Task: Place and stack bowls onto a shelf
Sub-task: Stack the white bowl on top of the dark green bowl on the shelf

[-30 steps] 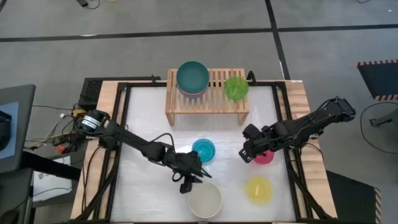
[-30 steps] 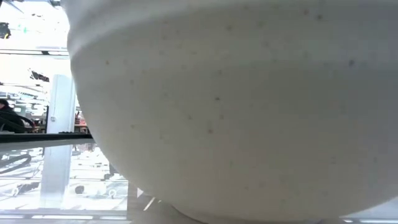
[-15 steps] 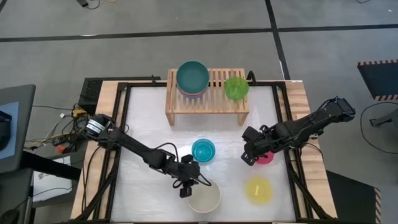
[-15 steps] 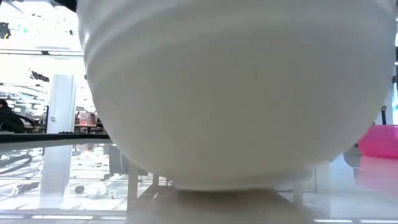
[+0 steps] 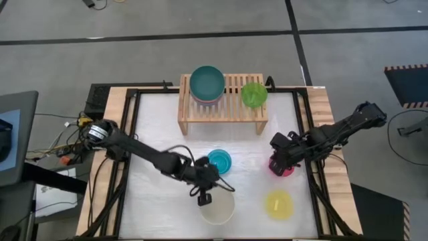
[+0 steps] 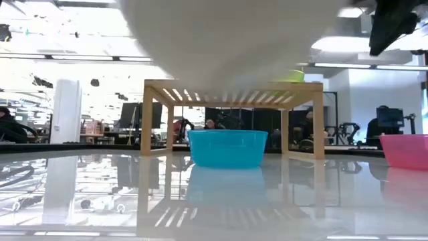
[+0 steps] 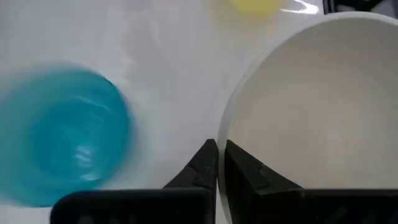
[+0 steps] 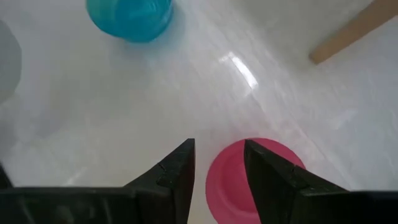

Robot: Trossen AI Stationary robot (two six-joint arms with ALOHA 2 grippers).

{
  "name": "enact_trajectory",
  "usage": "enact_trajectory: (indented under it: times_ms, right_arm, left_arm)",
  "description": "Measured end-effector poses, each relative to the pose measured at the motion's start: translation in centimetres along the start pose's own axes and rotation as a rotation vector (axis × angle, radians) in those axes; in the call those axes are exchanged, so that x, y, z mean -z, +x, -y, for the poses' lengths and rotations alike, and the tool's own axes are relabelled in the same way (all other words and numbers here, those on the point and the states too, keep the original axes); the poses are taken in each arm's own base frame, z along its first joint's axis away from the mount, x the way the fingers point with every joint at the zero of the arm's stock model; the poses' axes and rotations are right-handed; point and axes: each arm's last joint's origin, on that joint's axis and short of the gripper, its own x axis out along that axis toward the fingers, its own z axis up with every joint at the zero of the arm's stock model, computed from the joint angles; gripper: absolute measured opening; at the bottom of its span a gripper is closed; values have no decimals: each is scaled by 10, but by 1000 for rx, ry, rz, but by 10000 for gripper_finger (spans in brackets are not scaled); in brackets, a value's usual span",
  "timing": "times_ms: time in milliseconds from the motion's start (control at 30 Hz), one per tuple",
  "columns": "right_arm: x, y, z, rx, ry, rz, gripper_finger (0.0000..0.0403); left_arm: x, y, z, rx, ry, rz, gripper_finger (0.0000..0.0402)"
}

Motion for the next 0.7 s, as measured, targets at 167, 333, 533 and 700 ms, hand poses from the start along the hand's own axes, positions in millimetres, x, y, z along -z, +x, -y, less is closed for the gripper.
enact_trajectory:
  times_ms: [167,333,533,700]
  right_arm:
    - [2,-14,9,-25,15,82,157]
    - [0,-18,15,-1,38,139,157]
    - [5,-10,21,73,60,109,157]
    - [7,-7,23,83,88,90,157]
  left_arm:
    - [-67,-62,-23,-262,39,54,1]
    - [-128,-141,-71,-551,10,167,0]
    - [-166,-213,-144,-800,-35,292,0]
    - [-166,-235,-206,-863,-97,255,0]
